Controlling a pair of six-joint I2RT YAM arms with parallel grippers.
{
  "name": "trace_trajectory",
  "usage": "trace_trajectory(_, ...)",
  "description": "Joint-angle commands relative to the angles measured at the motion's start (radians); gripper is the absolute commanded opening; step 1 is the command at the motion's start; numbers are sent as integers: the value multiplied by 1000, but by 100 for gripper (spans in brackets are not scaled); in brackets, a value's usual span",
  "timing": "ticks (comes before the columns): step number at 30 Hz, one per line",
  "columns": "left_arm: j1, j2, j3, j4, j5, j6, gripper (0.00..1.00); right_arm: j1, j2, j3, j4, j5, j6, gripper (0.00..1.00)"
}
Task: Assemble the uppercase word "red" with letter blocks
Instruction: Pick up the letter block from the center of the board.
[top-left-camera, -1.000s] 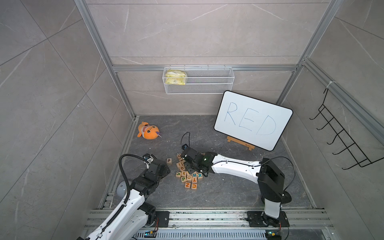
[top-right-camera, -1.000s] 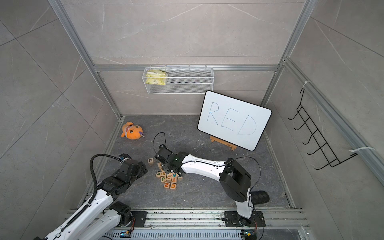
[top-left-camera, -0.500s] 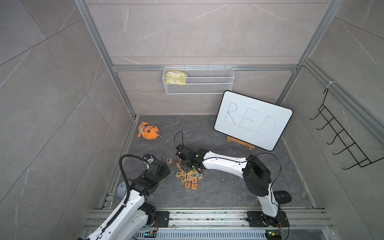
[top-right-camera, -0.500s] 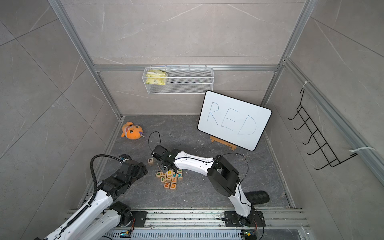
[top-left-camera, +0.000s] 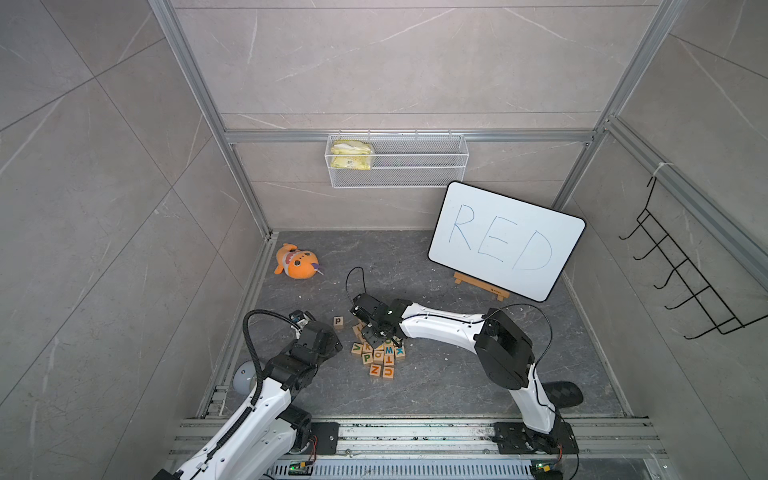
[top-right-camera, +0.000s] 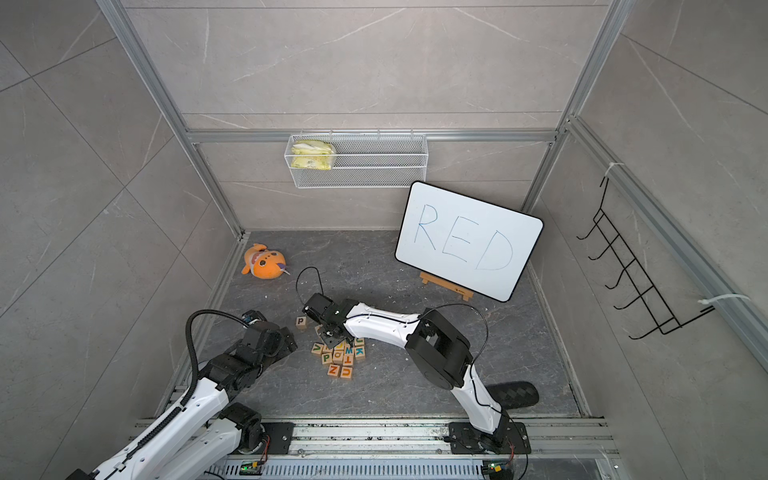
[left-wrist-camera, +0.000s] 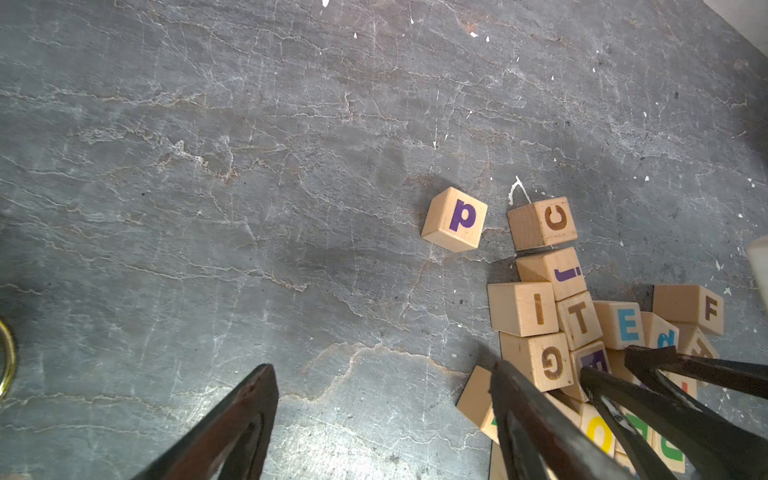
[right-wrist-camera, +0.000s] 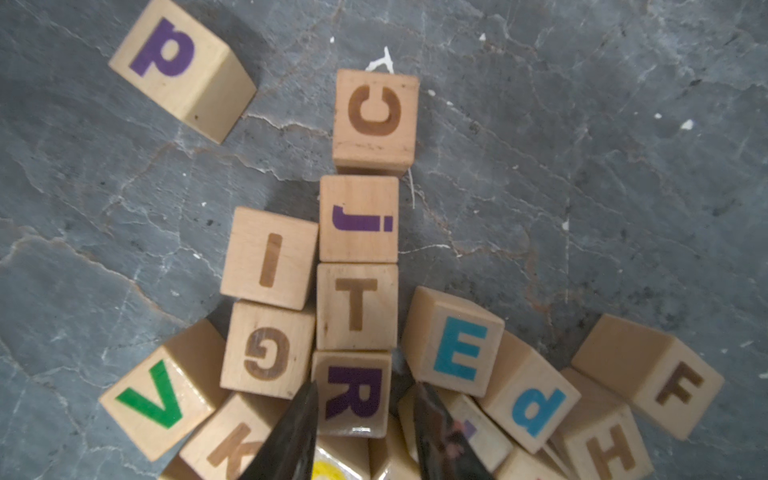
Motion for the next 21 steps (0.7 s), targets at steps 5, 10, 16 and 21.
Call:
trace_trajectory(5,7,9,0,20,10,12,84,-7,33,35,-19,-19,-12,41)
trace_trajectory(10,7,21,-2,23,8,13,84,-6,36,40,-23,-27,-6,41)
trace_trajectory(16,7,30,2,27,9,13,84,-7,41,47,-33,-35,-1,41)
trace_trajectory(21,8,30,4,29,5,16,84,-7,40,51,-39,-44,7,41)
